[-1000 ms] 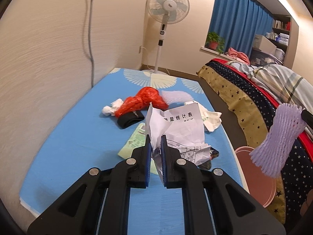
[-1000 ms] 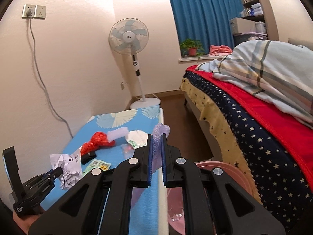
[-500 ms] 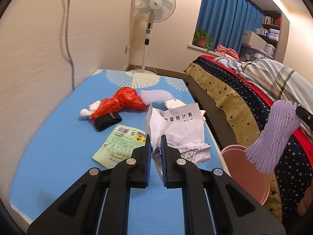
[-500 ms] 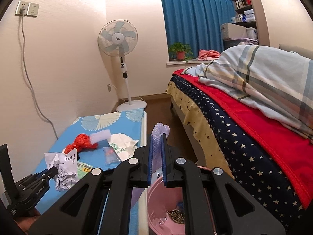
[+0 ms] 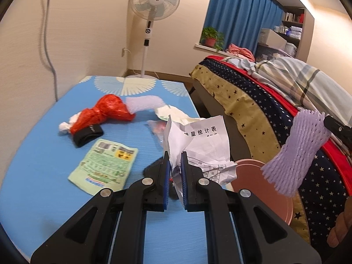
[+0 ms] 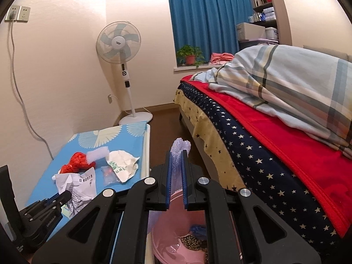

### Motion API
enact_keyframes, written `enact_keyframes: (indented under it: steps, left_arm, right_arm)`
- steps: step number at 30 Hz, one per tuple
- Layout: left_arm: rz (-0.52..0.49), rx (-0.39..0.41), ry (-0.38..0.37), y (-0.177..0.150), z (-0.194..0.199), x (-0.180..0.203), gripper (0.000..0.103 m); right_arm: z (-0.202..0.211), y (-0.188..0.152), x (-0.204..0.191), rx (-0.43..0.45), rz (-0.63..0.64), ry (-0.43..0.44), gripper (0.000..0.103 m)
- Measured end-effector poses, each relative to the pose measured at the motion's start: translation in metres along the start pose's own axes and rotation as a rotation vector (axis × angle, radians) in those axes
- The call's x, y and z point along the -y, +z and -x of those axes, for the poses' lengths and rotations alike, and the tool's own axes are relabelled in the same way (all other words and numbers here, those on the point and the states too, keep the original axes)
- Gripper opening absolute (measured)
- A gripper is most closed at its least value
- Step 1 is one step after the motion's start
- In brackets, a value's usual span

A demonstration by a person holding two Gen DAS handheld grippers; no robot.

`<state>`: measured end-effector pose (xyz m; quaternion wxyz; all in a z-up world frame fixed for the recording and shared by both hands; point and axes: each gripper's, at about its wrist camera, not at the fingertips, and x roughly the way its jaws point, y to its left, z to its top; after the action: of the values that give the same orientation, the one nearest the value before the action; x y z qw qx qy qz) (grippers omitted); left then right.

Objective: Collect trash
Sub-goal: 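Carry the white paper in the left gripper while the right carries the purple net to the pink bin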

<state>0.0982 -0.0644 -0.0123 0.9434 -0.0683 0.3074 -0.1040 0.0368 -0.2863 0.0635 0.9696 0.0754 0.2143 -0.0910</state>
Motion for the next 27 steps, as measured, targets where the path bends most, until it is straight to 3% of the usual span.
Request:
enact_keyframes:
  steps: [15, 27]
  left_arm:
    - [-0.061, -0.054, -0.1, -0.01, -0.033, 0.055, 0.009]
    - [-0.154, -0.158, -0.195, -0.037, -0.064, 0.105, 0.01]
  right_arm:
    - [-0.006, -0.003, 0.029, -0.019, -0.023, -0.126, 0.008]
    - [-0.016, -0.01, 0.045, -0.071, -0.019, -0.233, 0.01]
